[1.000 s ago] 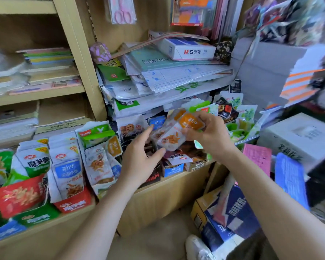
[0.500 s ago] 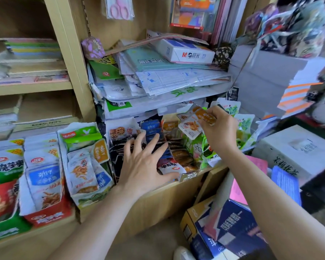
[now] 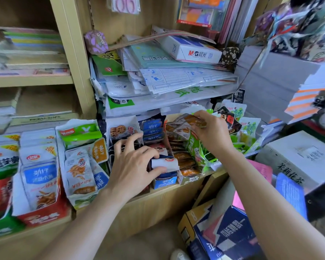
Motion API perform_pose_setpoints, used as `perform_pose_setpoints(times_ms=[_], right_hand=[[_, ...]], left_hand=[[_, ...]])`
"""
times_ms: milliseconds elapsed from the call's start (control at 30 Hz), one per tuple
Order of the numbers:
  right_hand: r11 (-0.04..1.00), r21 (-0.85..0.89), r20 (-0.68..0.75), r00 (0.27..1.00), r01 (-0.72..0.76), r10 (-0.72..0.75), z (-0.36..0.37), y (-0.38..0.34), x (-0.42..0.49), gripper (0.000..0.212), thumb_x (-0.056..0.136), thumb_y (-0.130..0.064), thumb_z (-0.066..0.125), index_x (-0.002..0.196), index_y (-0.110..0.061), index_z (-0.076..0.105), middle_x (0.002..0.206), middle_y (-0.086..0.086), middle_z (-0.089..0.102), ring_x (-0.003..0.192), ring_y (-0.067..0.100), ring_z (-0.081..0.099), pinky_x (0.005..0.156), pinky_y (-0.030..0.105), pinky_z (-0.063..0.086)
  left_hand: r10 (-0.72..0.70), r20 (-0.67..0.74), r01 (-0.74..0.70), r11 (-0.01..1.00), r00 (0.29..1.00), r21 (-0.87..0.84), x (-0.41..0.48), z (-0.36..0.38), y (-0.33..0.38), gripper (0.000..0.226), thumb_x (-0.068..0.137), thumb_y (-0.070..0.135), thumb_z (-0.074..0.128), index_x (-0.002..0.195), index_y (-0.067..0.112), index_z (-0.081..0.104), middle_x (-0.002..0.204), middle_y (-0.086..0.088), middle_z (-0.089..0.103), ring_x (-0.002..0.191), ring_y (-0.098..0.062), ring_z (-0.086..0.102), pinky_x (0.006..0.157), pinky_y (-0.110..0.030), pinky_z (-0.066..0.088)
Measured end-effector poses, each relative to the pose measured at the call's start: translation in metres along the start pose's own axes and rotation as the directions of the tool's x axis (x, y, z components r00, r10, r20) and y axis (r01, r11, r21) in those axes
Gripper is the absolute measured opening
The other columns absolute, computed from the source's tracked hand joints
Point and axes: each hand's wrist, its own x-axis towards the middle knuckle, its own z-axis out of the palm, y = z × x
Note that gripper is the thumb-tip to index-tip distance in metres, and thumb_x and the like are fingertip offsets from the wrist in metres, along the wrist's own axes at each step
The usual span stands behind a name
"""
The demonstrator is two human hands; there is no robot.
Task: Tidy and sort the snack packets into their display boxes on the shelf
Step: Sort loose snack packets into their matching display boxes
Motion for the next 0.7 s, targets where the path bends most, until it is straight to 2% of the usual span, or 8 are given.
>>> perform_pose_setpoints(times_ms=[133, 233, 367, 433, 467, 533, 600, 700], right_hand=[[0.999, -0.044, -0.04, 0.999, 0.009, -0.011, -0.003, 0.002, -0.006, 0.033, 0.09, -0.015, 0.072, 0.122, -0.012, 0.067, 0.096, 0.008, 0.076, 0.076, 0.025, 0.069, 0.075, 0.036, 0.056], [0.997, -0.079, -0.036, 0.999, 0.023, -0.026, -0.002, 0.003, -0.006, 0.033, 0.088, -0.013, 0.073, 0.121, -0.011, 0.07, 0.1, 0.009, 0.076, 0.089, 0.028, 0.071, 0.081, 0.033, 0.055], [0.982, -0.185, 0.118, 0.993, 0.048, -0.026, 0.018, 0.006, 0.001, 0.027, 0.091, -0.019, 0.068, 0.117, -0.019, 0.074, 0.081, 0.014, 0.069, 0.092, 0.038, 0.06, 0.07, 0.037, 0.046], [0.964, -0.263, 0.207, 0.978, 0.042, 0.014, 0.028, 0.009, 0.003, 0.033, 0.094, -0.024, 0.065, 0.126, -0.025, 0.069, 0.088, 0.013, 0.066, 0.109, 0.036, 0.049, 0.077, 0.039, 0.036], [0.962, -0.271, 0.262, 0.964, 0.029, 0.045, 0.029, 0.012, 0.004, 0.036, 0.096, -0.027, 0.063, 0.132, -0.028, 0.064, 0.094, 0.012, 0.065, 0.115, 0.035, 0.044, 0.083, 0.041, 0.037], [0.986, -0.166, 0.343, 0.937, -0.008, 0.065, 0.024, 0.016, 0.004, 0.042, 0.098, -0.029, 0.06, 0.14, -0.03, 0.055, 0.095, 0.006, 0.06, 0.117, 0.033, 0.042, 0.091, 0.046, 0.042], [0.994, 0.052, 0.309, 0.948, -0.099, 0.078, 0.011, 0.016, 0.003, 0.047, 0.096, -0.028, 0.064, 0.142, -0.024, 0.053, 0.1, -0.001, 0.066, 0.109, 0.026, 0.053, 0.092, 0.041, 0.048], [0.977, 0.152, 0.231, 0.967, -0.147, 0.11, -0.008, 0.012, -0.002, 0.045, 0.092, -0.03, 0.07, 0.135, -0.022, 0.059, 0.103, -0.007, 0.071, 0.085, 0.02, 0.062, 0.078, 0.033, 0.05]], left_hand=[[-0.011, -0.005, 0.011, 1.0, 1.0, -0.012, -0.002, -0.002, -0.002, 0.037, 0.076, 0.068, 0.07, 0.093, 0.035, 0.068, 0.106, 0.018, 0.072, 0.137, -0.021, 0.04, 0.102, -0.049, 0.028], [-0.024, -0.017, 0.024, 0.999, 1.0, -0.025, -0.002, -0.003, -0.001, 0.036, 0.075, 0.065, 0.072, 0.092, 0.034, 0.065, 0.105, 0.016, 0.073, 0.136, -0.022, 0.041, 0.102, -0.049, 0.029], [-0.035, -0.03, 0.034, 0.999, 0.999, -0.04, -0.003, -0.003, 0.001, 0.038, 0.074, 0.062, 0.076, 0.094, 0.032, 0.064, 0.104, 0.014, 0.075, 0.136, -0.024, 0.043, 0.101, -0.049, 0.03], [-0.043, -0.029, 0.042, 0.998, 0.999, -0.037, -0.003, -0.003, 0.001, 0.04, 0.074, 0.062, 0.076, 0.096, 0.031, 0.064, 0.104, 0.012, 0.075, 0.136, -0.024, 0.043, 0.102, -0.049, 0.03], [-0.045, -0.029, 0.044, 0.998, 0.999, -0.034, -0.004, -0.003, 0.001, 0.041, 0.074, 0.062, 0.076, 0.098, 0.031, 0.064, 0.105, 0.012, 0.075, 0.136, -0.024, 0.042, 0.102, -0.049, 0.03], [-0.043, -0.032, 0.042, 0.999, 0.999, -0.029, -0.004, -0.003, 0.001, 0.043, 0.074, 0.063, 0.076, 0.1, 0.031, 0.065, 0.106, 0.011, 0.075, 0.136, -0.024, 0.042, 0.101, -0.048, 0.029], [-0.04, -0.043, 0.039, 0.999, 0.998, -0.033, -0.005, -0.003, 0.001, 0.044, 0.073, 0.063, 0.076, 0.1, 0.031, 0.066, 0.105, 0.009, 0.075, 0.135, -0.024, 0.042, 0.099, -0.047, 0.029], [-0.038, -0.052, 0.036, 0.999, 0.998, -0.037, -0.005, -0.002, 0.001, 0.045, 0.072, 0.064, 0.077, 0.1, 0.031, 0.065, 0.105, 0.009, 0.075, 0.135, -0.025, 0.042, 0.099, -0.048, 0.03]])
